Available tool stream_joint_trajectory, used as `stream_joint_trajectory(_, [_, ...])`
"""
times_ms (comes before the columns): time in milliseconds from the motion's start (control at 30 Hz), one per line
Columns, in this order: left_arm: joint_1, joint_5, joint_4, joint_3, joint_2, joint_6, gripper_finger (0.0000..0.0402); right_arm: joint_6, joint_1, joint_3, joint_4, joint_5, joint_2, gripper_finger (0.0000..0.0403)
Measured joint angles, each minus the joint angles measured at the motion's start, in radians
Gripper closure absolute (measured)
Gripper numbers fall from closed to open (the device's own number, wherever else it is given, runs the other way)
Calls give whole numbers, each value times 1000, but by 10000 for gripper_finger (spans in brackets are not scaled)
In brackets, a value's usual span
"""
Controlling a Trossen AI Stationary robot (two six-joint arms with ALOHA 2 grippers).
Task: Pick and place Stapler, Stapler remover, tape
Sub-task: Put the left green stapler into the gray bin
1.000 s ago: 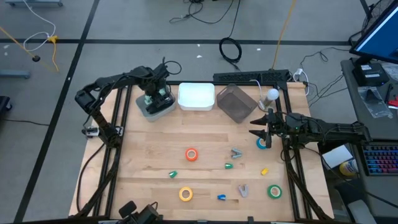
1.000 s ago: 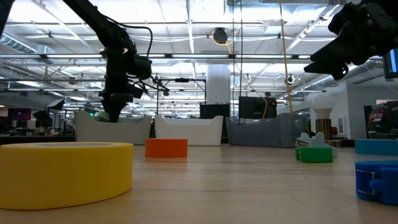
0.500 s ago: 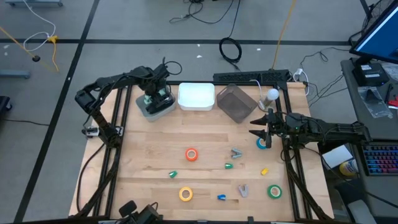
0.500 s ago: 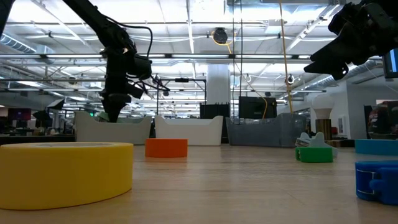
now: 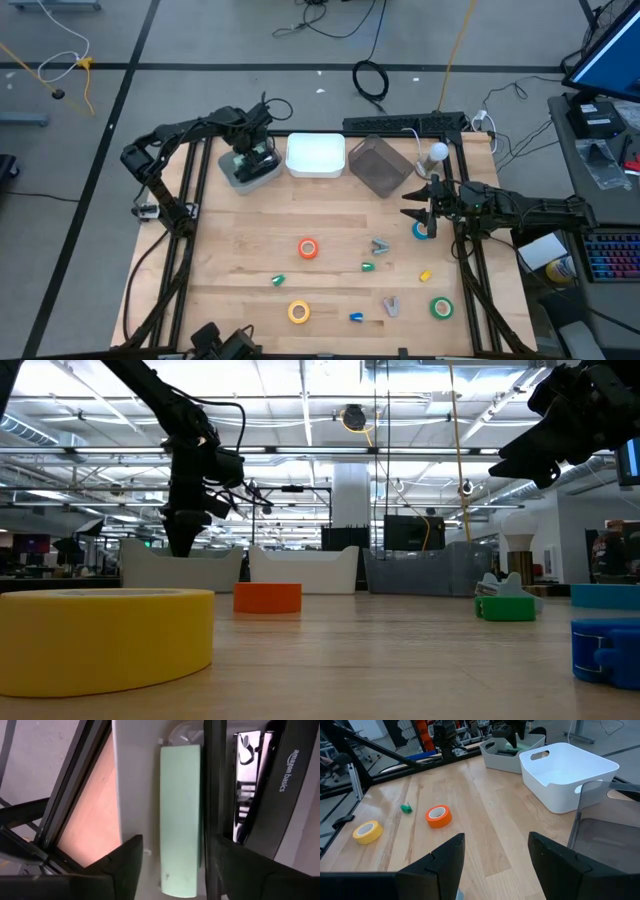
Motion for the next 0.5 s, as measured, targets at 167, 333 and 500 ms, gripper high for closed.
stream_joint_trajectory(167, [0, -1, -5, 4, 0, -8, 133, 0, 0, 0, 0, 0, 0, 193])
stream_joint_trajectory(333, [-3, -2, -49, 49, 0, -19, 134, 0, 0, 0, 0, 0, 0, 193])
stream_joint_trajectory(500, [-8, 65, -182, 147, 0, -76, 145, 0, 0, 0, 0, 0, 0, 193])
